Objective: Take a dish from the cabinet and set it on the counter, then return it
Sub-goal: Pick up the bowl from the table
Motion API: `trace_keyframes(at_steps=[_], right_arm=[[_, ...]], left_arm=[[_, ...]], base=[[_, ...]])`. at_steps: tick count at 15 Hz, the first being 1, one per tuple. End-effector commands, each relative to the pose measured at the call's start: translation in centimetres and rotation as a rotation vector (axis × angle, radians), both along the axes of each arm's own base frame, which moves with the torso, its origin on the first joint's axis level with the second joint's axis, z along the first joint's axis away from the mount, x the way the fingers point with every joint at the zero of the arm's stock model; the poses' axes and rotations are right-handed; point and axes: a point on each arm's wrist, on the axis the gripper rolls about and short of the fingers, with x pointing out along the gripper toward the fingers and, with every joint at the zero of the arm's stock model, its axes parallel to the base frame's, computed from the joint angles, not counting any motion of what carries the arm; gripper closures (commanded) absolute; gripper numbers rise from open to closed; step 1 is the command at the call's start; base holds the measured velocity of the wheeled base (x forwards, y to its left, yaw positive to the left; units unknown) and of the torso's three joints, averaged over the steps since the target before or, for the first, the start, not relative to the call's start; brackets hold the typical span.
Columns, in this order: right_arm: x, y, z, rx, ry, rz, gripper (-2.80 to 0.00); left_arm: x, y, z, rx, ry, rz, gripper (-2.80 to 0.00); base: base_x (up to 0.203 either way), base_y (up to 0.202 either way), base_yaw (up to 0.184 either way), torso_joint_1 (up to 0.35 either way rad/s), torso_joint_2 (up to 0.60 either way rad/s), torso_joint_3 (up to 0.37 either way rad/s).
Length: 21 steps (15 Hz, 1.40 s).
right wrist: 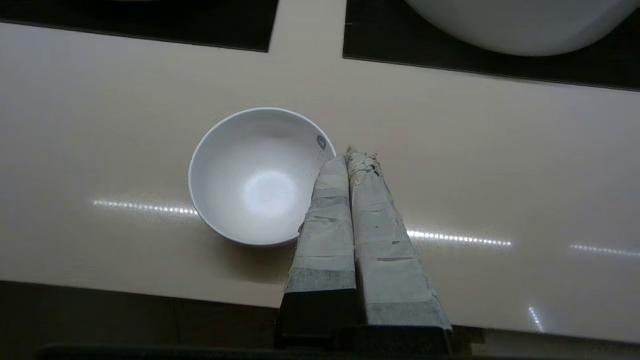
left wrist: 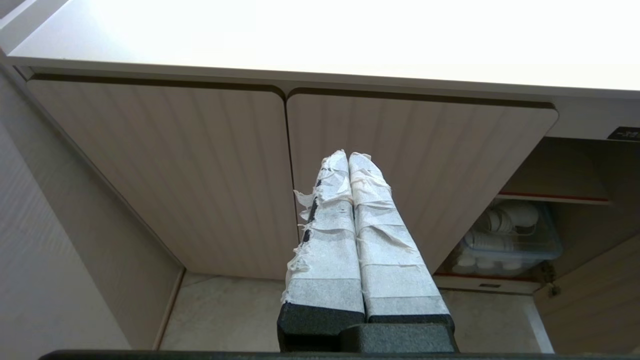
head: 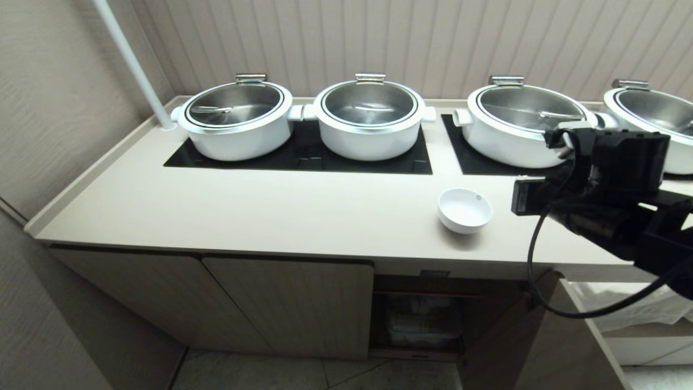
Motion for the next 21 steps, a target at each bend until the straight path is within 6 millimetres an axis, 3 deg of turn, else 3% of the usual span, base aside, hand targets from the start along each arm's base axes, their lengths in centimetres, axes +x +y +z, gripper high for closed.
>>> trace_keyframes(at_steps=[1,6,11,14,17,21], right_arm=[[-2.6,-0.8,-0.8,-0.011,0.03,0.005,0.0],[-10.3,-3.0,-3.5,-0.038,0.097,0.053,0.0],[-16.6,-5.0,-4.7,-0.073,0.042,0.081,0.0],[-21.1,-6.3,-7.3,-0.115,0.012,0.099,0.0],[-23.4,-7.2,-8.1,-0.11,-0.025,0.077,0.0],[-25.9,-8.1,-10.1,-0.098,0.066,0.035,0.0]], left_arm=[[0.0,0.0,0.0,-0.001,0.0,0.0,0.0],[0.0,0.0,0.0,-0.001,-0.002,0.0,0.0],[0.0,0.0,0.0,-0.001,-0.002,0.0,0.0],[0.0,0.0,0.0,-0.001,0.0,0.001,0.0],[0.0,0.0,0.0,-0.001,-0.002,0.0,0.0],[0.0,0.0,0.0,-0.001,0.0,0.0,0.0]], base=[[0.0,0.0,0.0,0.0,0.0,0.0],[0.0,0.0,0.0,0.0,0.0,0.0],[0.0,0.0,0.0,0.0,0.0,0.0],[0.0,0.0,0.0,0.0,0.0,0.0],[0.0,0.0,0.0,0.0,0.0,0.0],[0.0,0.0,0.0,0.0,0.0,0.0]])
